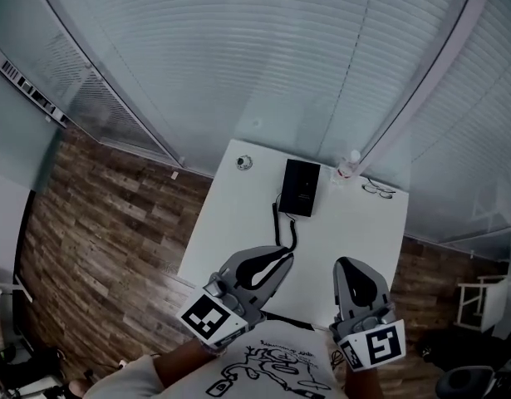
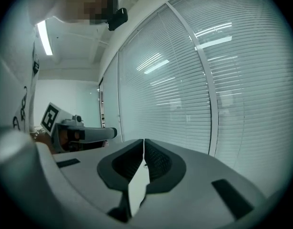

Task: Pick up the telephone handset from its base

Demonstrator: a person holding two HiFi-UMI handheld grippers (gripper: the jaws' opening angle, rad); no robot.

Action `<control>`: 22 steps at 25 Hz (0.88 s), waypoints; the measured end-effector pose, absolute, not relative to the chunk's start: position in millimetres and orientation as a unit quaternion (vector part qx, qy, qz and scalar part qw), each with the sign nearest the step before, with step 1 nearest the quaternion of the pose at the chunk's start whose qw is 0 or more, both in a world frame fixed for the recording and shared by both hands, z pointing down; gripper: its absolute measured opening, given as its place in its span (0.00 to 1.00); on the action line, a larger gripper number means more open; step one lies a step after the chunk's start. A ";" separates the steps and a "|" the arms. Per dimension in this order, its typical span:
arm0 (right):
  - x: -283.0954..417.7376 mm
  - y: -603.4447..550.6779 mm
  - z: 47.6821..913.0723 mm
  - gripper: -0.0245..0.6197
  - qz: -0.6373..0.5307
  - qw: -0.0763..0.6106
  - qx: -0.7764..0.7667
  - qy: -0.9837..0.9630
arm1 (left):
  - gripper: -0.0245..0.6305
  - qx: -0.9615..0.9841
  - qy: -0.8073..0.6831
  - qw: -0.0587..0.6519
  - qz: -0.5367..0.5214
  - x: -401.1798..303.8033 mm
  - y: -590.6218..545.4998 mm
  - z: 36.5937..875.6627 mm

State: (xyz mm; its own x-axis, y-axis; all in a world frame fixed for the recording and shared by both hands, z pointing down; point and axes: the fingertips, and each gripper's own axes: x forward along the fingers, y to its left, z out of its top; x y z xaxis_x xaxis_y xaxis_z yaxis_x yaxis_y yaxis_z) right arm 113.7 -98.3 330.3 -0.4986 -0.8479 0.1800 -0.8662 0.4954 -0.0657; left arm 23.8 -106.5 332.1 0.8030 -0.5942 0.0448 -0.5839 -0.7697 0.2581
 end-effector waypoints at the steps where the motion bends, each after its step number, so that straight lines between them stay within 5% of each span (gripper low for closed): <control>1: 113.7 -98.7 333.7 0.05 0.077 0.064 0.497 -0.862 | 0.08 0.940 -0.312 0.135 -0.017 24.0 -107.3 336.1; 22: 116.8 -158.7 402.6 0.05 0.083 0.097 0.498 -0.858 | 0.08 0.939 -0.310 0.151 0.019 32.5 -177.5 405.1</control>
